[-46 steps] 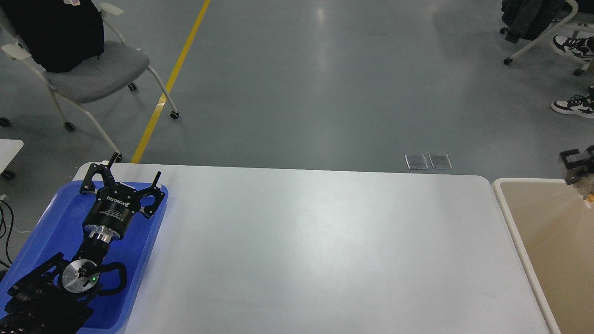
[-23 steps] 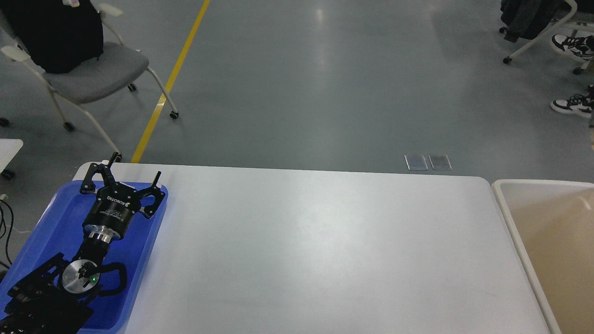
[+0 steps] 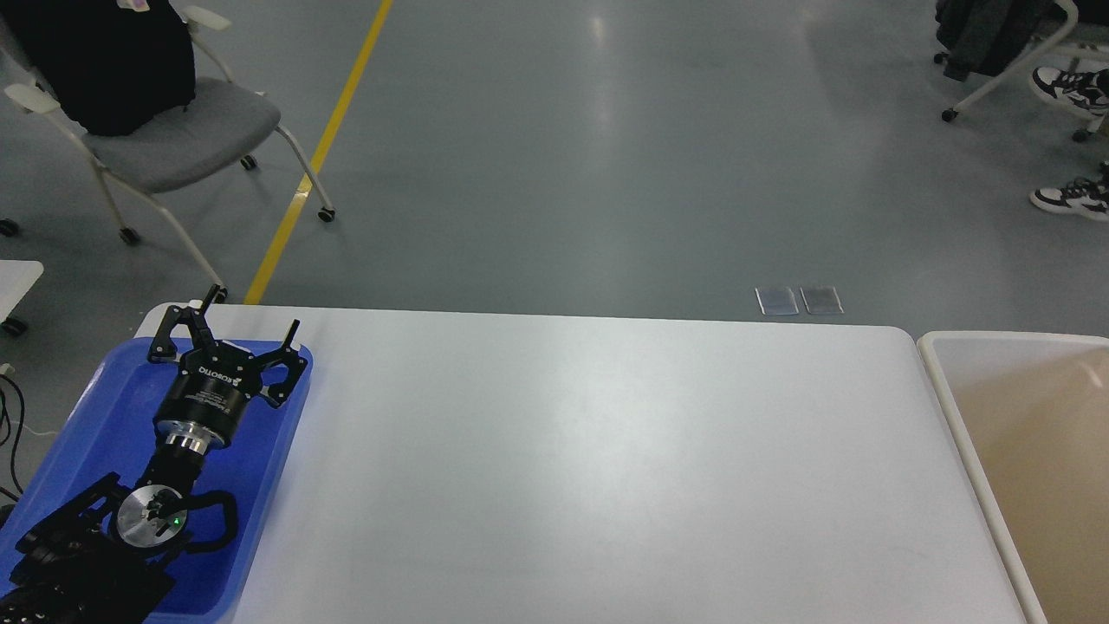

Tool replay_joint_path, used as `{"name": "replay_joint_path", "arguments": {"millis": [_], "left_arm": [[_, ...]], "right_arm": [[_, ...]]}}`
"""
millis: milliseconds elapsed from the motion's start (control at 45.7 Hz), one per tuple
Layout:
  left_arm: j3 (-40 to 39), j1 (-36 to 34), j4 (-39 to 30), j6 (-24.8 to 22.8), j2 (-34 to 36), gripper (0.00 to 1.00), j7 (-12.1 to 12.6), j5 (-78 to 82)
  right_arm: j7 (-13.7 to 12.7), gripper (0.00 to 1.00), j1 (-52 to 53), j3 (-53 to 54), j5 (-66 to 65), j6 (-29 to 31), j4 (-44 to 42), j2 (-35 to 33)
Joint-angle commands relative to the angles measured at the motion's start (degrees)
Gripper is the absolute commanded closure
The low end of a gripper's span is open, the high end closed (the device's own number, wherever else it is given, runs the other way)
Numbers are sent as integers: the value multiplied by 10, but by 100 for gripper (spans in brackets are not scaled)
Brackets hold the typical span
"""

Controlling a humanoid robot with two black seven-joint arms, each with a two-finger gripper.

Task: Tidy desktop
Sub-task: 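Lower the right gripper into the bin and release the paper ball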

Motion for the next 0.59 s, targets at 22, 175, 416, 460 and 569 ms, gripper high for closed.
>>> {"name": "replay_joint_path", "arguments": {"millis": [22, 175, 416, 460, 569], "left_arm": [[0, 0, 0, 0, 0, 1, 0, 0], [0, 0, 0, 0, 0, 1, 0, 0], [0, 0, 0, 0, 0, 1, 0, 0], [0, 0, 0, 0, 0, 1, 0, 0], [0, 0, 0, 0, 0, 1, 0, 0]], "right_arm": [[0, 100, -167, 227, 21, 0, -232, 129], [-3, 100, -212, 260, 79, 3, -234, 145], [-3, 100, -257, 260, 172, 16, -232, 179], [-3, 100, -262, 260, 186, 18, -232, 185], [-2, 100, -270, 260, 205, 19, -232, 193]]}}
